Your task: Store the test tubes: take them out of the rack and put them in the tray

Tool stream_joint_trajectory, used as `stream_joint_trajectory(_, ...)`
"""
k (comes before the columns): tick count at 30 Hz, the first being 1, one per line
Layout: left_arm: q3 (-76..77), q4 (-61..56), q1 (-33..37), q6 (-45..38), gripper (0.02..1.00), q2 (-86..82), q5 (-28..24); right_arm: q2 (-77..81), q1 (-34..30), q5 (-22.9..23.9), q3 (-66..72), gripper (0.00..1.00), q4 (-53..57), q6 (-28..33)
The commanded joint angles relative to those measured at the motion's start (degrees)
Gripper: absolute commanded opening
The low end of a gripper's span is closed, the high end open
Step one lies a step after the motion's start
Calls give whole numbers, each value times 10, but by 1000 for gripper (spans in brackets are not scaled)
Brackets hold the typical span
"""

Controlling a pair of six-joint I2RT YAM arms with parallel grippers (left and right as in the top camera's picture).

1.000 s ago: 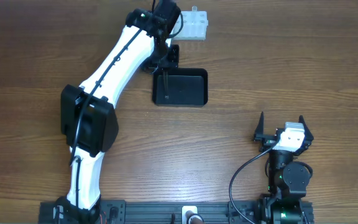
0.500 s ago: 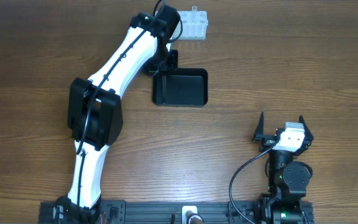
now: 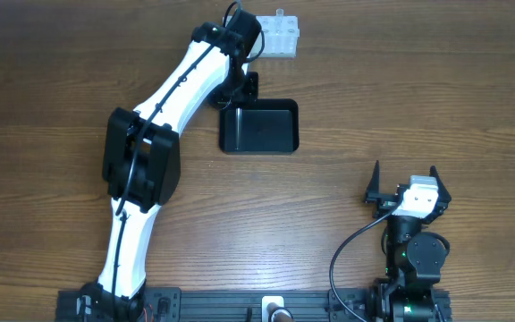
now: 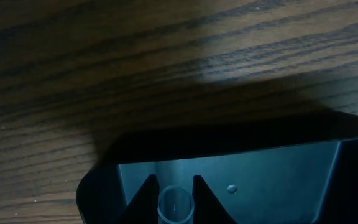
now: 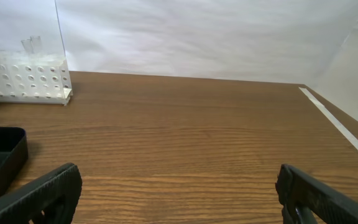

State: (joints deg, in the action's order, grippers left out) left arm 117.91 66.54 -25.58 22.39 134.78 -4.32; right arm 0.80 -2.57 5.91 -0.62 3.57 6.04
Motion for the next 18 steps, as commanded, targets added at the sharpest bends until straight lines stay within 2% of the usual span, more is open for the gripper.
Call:
stream_joint_trajectory(1, 4, -2, 3, 8, 73, 28, -2, -4, 3, -3, 3, 993, 2, -2)
stream_joint_trajectory(8, 4, -2, 3, 8, 84, 36, -2, -4, 3, -3, 3, 991, 2, -2)
stream_joint_trajectory(12, 4, -11, 3, 8, 176, 37, -2, -4, 3, -3, 3, 993, 2, -2)
stream_joint_trajectory(15, 4, -20, 3, 8, 308, 37, -2, -4, 3, -3, 3, 991, 2, -2)
stream_joint_trajectory(18, 7, -21, 3, 8, 358, 37, -7, -4, 3, -3, 3, 991, 2, -2)
